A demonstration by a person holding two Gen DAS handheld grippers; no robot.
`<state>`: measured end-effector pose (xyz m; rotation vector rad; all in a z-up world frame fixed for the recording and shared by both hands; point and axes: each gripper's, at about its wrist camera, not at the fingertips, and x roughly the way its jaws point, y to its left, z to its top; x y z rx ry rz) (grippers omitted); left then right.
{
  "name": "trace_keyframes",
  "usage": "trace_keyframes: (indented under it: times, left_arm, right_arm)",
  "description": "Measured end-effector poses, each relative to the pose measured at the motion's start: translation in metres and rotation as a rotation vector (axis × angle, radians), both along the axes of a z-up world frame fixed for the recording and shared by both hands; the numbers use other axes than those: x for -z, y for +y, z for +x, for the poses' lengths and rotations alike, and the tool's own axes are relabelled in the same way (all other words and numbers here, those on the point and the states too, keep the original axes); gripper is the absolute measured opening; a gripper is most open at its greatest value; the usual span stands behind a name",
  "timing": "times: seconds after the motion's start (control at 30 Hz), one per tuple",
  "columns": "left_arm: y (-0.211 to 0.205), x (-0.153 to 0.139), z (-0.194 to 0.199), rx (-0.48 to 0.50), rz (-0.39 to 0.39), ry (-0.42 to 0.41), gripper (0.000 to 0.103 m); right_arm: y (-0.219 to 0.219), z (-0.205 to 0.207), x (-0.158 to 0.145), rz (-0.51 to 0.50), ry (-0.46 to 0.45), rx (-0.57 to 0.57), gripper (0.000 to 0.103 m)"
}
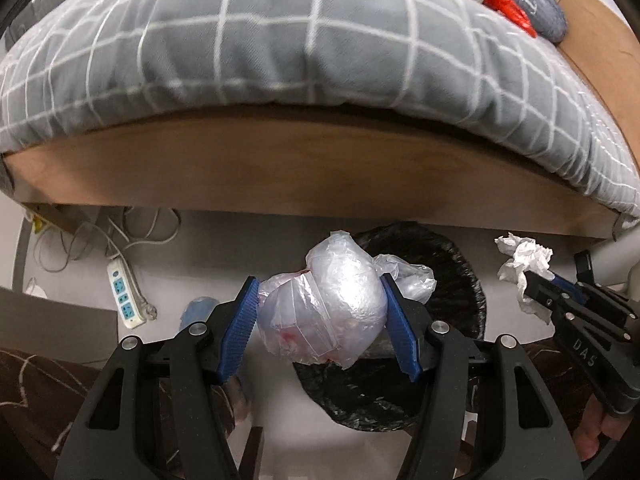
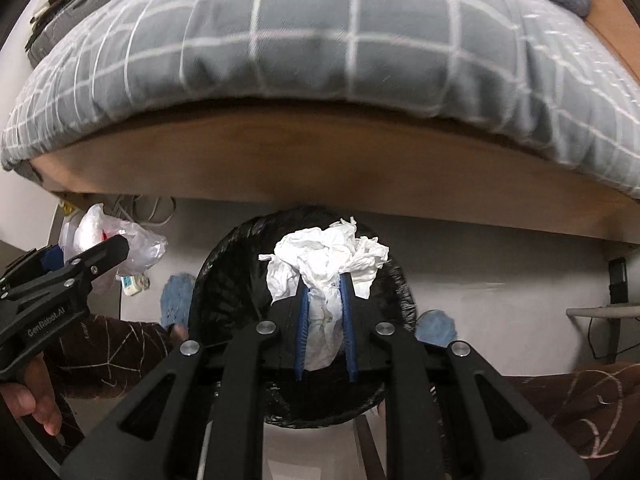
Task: Collect trash
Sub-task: 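Open the right gripper to drop the tissue while the left drops the plastic bag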
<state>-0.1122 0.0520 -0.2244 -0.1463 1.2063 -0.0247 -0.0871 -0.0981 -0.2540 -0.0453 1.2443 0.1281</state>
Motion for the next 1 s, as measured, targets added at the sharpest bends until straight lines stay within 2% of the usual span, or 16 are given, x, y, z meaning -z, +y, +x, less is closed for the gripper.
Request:
trace_keyframes:
  times: [0.1,0.2,0.53,0.7,0.83,1.0]
  left_arm:
    - [0.008,0.006,0.000,-0.014,-0.001,0.014,0.059]
    - [0.016,0.007,0.000,-0.030,-0.011,0.016,0.059]
    - [0.024,0.012,0.002,-0.046,-0.027,0.021,0.059]
    - [0.007,0.018,0.005,-0.001,-0.023,0.030,0.059]
    - [-0.012,0.023,0.010,0.040,-0.024,0.041,0.059]
    - [-0.046,0.028,0.014,0.102,-0.021,0.055,0.059]
  right_arm:
    - [0.008,0.000,0.011,-0.004,0.023,-0.026,0.017]
    - [0.016,0.004,0.017,-0.003,0.033,-0.053,0.024]
    - [0.028,0.008,0.023,-0.017,0.010,-0.085,0.070]
    - [0.009,0.009,0.017,-0.018,-0.014,-0.041,0.087]
    - [-0.018,0.008,0.012,-0.037,-0.046,0.021,0.095]
    - [-0.056,0.006,0.013,-0.062,-0.051,0.100,0.095]
